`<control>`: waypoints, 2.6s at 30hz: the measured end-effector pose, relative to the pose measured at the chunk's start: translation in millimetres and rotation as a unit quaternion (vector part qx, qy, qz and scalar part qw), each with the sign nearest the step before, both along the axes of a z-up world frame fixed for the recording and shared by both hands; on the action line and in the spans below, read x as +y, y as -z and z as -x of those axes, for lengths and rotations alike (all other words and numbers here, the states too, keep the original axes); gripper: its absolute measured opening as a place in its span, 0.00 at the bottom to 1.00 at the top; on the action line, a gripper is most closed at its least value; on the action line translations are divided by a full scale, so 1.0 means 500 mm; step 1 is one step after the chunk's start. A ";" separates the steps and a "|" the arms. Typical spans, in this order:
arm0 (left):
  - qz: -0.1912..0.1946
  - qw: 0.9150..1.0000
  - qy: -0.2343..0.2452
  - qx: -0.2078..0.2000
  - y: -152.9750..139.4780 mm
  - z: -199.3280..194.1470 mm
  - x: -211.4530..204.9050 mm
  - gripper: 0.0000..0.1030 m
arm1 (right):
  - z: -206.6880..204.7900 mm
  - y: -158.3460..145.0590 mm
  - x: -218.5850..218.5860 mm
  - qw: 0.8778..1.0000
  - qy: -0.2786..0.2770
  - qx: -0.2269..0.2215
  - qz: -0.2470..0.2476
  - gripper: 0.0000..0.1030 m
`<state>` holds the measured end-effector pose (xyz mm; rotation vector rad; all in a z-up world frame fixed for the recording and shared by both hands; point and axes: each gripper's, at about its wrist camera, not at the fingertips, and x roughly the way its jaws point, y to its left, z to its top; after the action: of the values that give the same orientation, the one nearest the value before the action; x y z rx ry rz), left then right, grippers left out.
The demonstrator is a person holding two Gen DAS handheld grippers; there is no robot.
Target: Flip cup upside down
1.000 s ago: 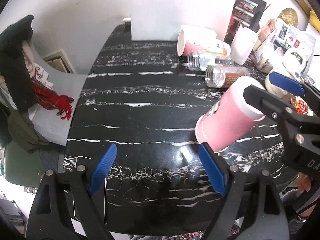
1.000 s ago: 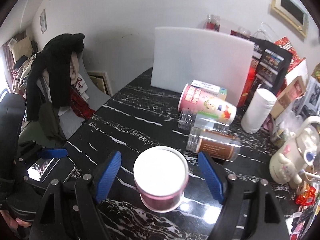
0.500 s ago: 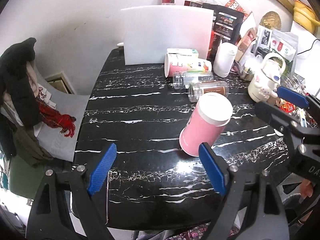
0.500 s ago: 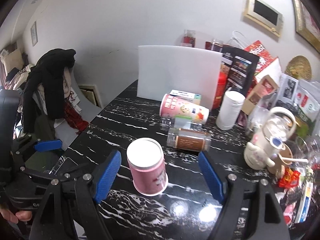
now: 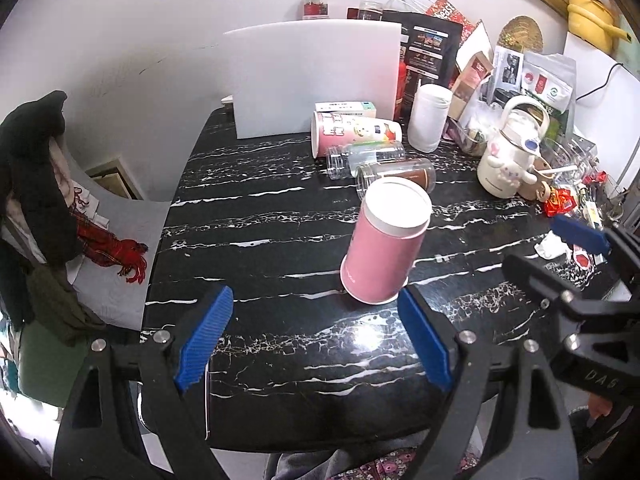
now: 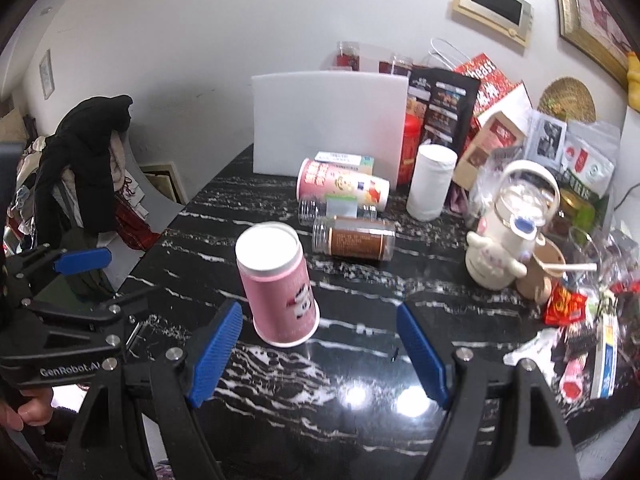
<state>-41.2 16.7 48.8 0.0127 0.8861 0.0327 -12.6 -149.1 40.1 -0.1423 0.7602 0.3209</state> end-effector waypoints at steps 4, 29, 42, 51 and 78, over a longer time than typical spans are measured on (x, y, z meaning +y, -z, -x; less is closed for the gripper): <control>0.000 1.000 0.004 0.001 0.007 0.009 -0.010 0.84 | 0.011 0.021 -0.008 1.000 0.009 0.012 -0.001 0.77; 0.001 1.000 0.013 0.017 0.040 0.011 -0.019 0.84 | 0.022 0.062 -0.021 0.999 0.024 0.041 -0.003 0.77; 0.005 1.000 0.010 0.021 0.044 0.007 -0.015 0.84 | 0.018 0.064 -0.020 0.999 0.024 0.042 -0.001 0.77; 0.005 1.000 0.010 0.023 0.047 0.005 -0.015 0.84 | 0.017 0.069 -0.019 0.999 0.023 0.045 0.002 0.77; -0.004 1.000 0.005 0.019 0.055 0.001 -0.015 0.87 | 0.016 0.069 -0.020 0.999 0.023 0.046 0.007 0.77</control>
<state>-41.6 9.3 21.5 0.0253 0.9242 0.0269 -20.5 -159.0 5.8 -0.1235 0.8561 0.2810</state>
